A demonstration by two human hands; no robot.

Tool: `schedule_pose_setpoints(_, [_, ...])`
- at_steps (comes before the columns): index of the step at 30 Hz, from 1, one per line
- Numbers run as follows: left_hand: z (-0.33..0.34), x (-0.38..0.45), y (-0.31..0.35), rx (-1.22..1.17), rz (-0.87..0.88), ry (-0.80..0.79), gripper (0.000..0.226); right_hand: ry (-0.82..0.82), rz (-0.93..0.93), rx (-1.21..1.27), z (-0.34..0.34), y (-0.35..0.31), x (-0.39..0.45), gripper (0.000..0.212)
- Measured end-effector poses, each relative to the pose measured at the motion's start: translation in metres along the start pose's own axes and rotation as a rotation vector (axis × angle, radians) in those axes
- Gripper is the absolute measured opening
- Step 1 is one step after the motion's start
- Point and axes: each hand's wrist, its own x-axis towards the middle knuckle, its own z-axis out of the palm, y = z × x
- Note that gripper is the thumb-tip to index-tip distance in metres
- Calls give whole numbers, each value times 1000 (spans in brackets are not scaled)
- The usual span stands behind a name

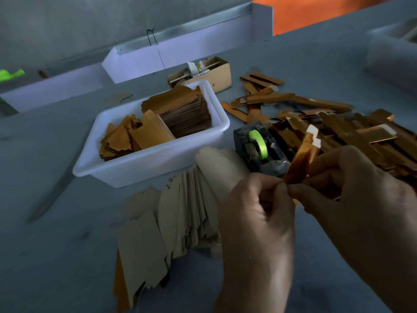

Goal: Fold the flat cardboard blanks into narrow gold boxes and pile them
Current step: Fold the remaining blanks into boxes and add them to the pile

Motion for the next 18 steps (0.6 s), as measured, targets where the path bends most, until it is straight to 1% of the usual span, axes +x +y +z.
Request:
schedule_pose_setpoints(3, [-7,0,4,-19,7,-32,11,11,39,15,-3,0,1,43])
schedule_pose_setpoints(5, [-11,0,7,-19,7,-69,8,-3,36,56,-4,3,1,44])
schedule_pose_setpoints(6, [-12,1,8,-33,-20,-87,7,-35,43,130,-5,4,1,43])
schedule_pose_setpoints(8, [-11,1,9,-114,-131,-118,8,-133,75,341,-5,4,0,48])
schedule_pose_setpoints(10, [-11,2,8,-176,-229,-141,7,-217,127,524,-5,4,-2,44])
schedule_pose_setpoints(11, [-11,2,6,-140,-220,-146,6,-241,140,577,-5,3,-2,39])
schedule_pose_setpoints(12, [-11,2,4,-84,-188,-138,12,-249,158,605,-4,3,-1,31])
schedule_pose_setpoints(13, [-12,1,1,4,-136,-128,24,-245,169,615,-2,5,0,23])
schedule_pose_setpoints(14, [-12,1,-4,140,-56,-107,38,-220,163,607,-1,5,1,19])
schedule_pose_setpoints(15, [-16,3,-4,334,62,-47,46,-170,164,548,-1,8,6,21])
schedule_pose_setpoints(16, [-19,6,-5,555,223,24,48,-106,158,481,-4,11,11,21])
schedule_pose_setpoints(17, [-22,11,-7,741,326,55,47,-23,142,405,-6,18,17,19])
schedule_pose_setpoints(18, [-23,13,-12,872,376,50,48,45,133,310,-10,28,24,20])
